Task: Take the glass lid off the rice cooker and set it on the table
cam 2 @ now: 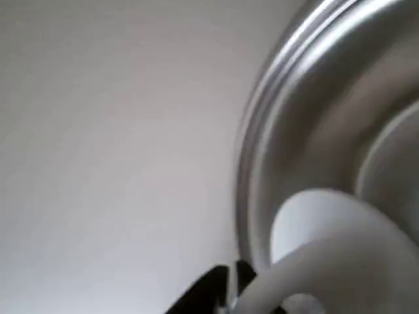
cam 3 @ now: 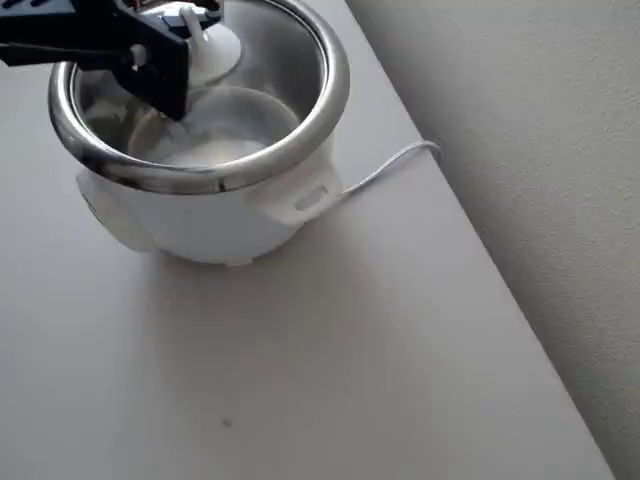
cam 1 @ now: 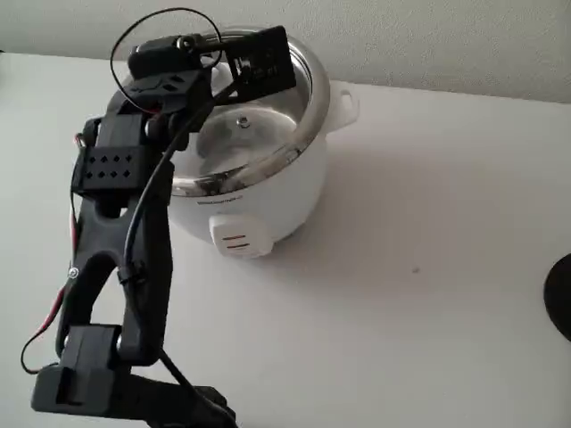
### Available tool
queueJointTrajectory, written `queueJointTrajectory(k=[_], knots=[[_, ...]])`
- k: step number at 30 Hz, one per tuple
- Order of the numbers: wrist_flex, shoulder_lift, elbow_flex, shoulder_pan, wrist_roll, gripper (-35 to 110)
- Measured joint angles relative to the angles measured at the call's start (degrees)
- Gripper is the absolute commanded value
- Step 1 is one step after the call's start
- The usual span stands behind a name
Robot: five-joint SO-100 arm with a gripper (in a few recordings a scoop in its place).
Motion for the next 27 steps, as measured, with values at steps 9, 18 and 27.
queueJointTrajectory(k=[9,18,27], knots=[[1.8,8.3,0.3,4.1,-0.9,0],[8.2,19.3,0.1,18.7,-1.9,1],[8.3,20.0,0.8,36.7,-6.4,1]])
